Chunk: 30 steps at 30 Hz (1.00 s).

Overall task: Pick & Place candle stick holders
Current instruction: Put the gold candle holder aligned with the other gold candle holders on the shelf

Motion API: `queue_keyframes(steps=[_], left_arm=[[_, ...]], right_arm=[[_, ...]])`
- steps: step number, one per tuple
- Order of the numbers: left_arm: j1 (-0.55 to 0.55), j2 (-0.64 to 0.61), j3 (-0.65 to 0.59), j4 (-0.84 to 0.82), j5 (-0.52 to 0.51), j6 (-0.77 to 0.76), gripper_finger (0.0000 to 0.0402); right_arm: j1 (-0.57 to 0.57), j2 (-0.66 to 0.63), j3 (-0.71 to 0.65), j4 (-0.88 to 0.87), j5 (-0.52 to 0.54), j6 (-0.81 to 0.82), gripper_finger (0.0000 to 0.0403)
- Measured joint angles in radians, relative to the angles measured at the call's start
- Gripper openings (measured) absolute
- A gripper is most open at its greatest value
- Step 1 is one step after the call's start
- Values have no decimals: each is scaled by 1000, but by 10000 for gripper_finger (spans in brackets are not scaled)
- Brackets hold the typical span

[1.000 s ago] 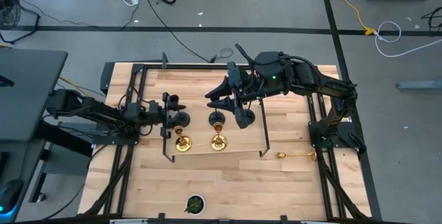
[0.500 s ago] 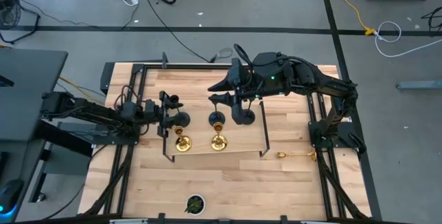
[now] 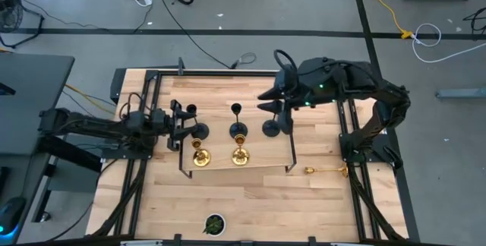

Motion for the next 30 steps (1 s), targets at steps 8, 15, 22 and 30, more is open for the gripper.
queue_keyframes(steps=[8,15,22,30], left_arm=[[0,-203,1,-195,31,-14,217],[0,-341,24,-474,52,-58,211],[-1,-406,345,-1182,71,-76,211],[-1,-412,422,-1444,97,-180,211]], right_arm=[[60,-35,0,-244,130,147,105],[155,-35,-4,-403,129,277,80],[245,-46,-84,-398,93,310,68],[278,-45,-362,-398,105,393,66]])
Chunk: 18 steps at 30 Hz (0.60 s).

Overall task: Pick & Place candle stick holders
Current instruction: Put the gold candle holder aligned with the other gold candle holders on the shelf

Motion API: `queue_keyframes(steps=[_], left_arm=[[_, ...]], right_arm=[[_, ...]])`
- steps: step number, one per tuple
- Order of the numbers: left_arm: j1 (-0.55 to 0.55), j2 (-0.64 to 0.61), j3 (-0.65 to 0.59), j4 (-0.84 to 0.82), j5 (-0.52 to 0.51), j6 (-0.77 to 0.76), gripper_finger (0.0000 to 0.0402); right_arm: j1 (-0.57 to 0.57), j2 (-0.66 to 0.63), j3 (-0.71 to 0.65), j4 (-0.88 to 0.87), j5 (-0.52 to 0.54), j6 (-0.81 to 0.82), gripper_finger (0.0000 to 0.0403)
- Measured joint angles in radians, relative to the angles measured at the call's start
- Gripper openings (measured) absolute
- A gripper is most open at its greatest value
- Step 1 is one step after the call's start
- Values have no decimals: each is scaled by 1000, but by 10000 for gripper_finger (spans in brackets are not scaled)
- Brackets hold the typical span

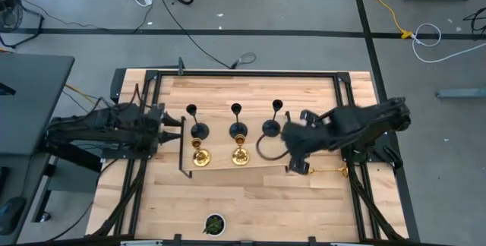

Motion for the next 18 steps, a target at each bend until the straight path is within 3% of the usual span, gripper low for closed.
queue_keyframes(steps=[6,18], left_arm=[[0,0,-77,115,-11,-4,211],[0,0,-85,129,-2,-4,211]], right_arm=[[1,0,-250,0,-156,57,67],[112,-171,-598,77,-181,303,63]])
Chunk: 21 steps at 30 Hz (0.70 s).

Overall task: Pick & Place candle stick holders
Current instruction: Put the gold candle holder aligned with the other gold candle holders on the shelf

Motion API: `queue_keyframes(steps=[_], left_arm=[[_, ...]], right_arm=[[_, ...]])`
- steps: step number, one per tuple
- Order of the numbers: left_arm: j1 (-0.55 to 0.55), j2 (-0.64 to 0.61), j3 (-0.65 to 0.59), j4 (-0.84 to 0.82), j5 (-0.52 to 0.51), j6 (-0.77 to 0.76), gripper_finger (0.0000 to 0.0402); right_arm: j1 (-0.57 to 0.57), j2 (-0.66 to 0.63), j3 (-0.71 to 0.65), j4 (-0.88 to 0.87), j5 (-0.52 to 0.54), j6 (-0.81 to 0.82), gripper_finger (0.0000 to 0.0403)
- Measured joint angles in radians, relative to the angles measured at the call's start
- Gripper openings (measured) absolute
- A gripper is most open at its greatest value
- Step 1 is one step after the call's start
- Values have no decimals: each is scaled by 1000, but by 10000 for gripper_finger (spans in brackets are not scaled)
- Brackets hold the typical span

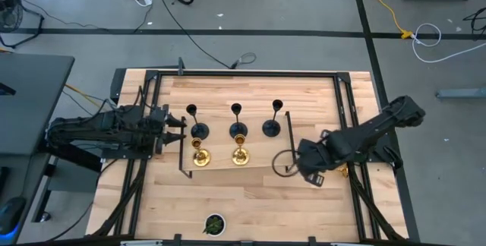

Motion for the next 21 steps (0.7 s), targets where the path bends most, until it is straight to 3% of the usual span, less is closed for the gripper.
queue_keyframes(steps=[9,21], left_arm=[[0,0,0,0,0,1,211],[0,0,0,-1,-1,12,211]], right_arm=[[128,-127,-218,151,-44,199,63],[182,-134,-460,366,-86,223,63]])
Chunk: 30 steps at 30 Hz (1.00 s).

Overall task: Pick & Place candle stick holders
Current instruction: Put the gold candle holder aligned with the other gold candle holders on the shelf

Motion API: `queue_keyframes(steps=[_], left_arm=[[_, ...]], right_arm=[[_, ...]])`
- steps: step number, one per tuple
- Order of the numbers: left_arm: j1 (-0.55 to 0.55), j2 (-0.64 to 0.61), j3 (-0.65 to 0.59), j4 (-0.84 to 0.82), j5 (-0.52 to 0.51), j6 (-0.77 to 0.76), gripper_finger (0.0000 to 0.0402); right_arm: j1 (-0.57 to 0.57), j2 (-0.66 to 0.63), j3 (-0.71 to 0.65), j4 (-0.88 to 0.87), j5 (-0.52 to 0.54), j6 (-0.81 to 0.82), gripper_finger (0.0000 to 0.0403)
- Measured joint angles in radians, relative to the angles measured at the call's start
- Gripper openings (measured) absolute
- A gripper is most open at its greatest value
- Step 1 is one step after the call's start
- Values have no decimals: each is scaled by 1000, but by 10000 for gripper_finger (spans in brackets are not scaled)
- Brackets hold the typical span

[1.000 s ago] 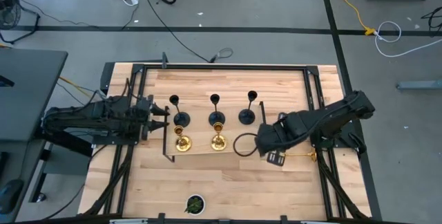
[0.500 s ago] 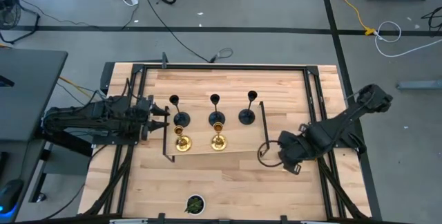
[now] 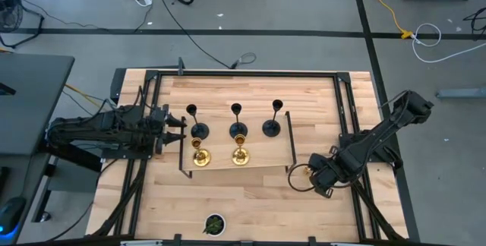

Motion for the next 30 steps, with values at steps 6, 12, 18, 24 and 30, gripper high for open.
queue_keyframes(steps=[6,12,18,24,30], left_arm=[[0,0,0,0,0,0,211],[0,0,0,0,-1,0,211],[0,0,0,0,0,0,211],[0,0,0,0,0,0,211],[0,0,0,0,0,-1,211]], right_arm=[[3,0,-108,103,-23,-4,63],[3,0,-190,144,-34,-11,63],[2,0,-221,144,-27,-41,63],[2,1,-234,147,16,-69,63],[1,1,-234,180,81,-86,63]])
